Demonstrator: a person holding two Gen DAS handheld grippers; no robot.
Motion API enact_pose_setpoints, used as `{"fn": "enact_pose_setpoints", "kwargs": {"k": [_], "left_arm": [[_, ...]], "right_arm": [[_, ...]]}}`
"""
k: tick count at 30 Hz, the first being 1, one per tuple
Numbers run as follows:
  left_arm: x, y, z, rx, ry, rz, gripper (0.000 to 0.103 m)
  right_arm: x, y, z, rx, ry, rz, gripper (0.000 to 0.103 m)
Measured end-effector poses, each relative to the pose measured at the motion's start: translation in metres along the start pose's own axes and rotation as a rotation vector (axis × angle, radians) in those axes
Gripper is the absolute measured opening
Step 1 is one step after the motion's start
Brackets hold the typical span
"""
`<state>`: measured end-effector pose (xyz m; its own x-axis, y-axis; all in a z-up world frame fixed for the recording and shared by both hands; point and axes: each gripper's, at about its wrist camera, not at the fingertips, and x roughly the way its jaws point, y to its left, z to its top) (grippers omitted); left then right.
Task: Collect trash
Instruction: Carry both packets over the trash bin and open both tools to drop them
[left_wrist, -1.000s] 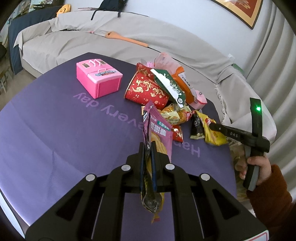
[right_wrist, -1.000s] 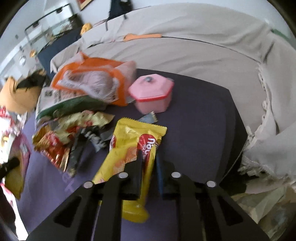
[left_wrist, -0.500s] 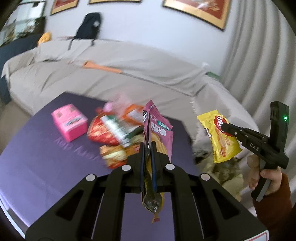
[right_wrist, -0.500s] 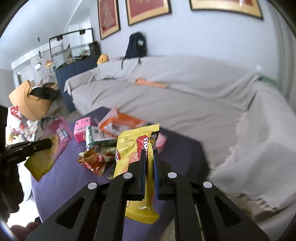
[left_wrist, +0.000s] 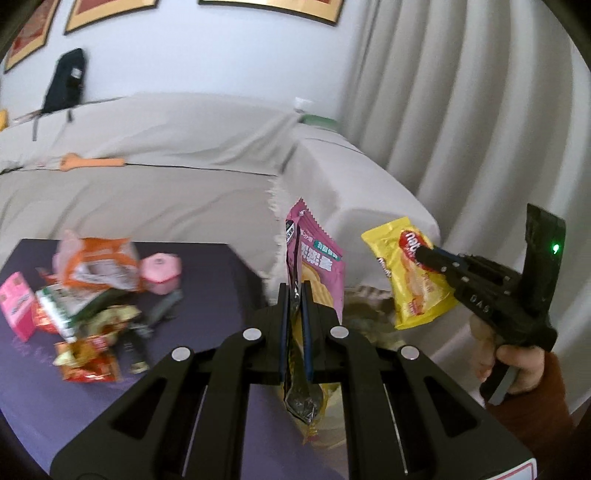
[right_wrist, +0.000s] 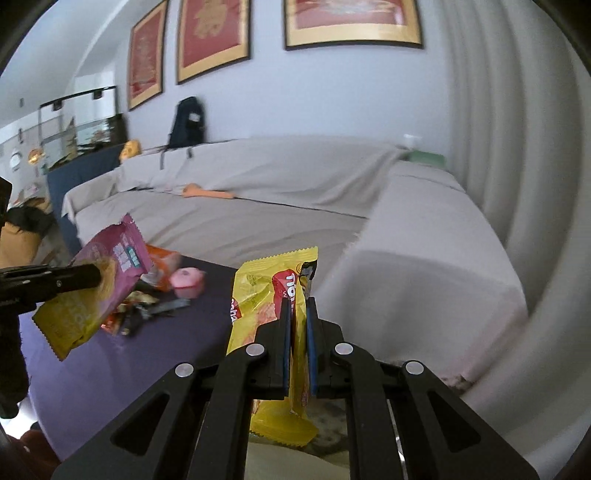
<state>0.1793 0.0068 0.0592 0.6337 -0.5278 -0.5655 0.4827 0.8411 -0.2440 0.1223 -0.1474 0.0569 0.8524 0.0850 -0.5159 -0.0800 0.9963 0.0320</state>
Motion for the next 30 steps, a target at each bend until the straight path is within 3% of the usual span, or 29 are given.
{"fn": "enact_pose_setpoints", "kwargs": {"k": [5,14,20,26,28,30], "left_arm": [[0.038,-0.015,0.001,-0.028,0.053,-0.071,0.005],[0.079,-0.014,-0.017,-0.045,0.142,-0.043,0.005],[0.092,-0.003,-0.028,-0.071,0.181,-0.034,0.005],[0.103,-0.004,-0.04,-0.073,0.216,-0.05,0.005],[0.107,-0.005,-0.045,-0.076,0.229,-0.055,0.005],[0.11,-0.007,-0.048,-0.078,0.24,-0.059,0.005]], "right_arm": [[0.017,-0.026,-0.022,0.037,0.025,-0.04,0.009],[0.068,-0.027,-0.08,0.012,0.108,-0.087,0.009],[0.104,-0.012,-0.12,0.012,0.234,-0.025,0.009],[0.098,-0.004,-0.148,0.038,0.277,0.007,0.009],[0.092,-0.008,-0.15,0.077,0.27,0.034,0.013],[0.086,-0.013,-0.149,0.103,0.258,0.042,0.029]]}}
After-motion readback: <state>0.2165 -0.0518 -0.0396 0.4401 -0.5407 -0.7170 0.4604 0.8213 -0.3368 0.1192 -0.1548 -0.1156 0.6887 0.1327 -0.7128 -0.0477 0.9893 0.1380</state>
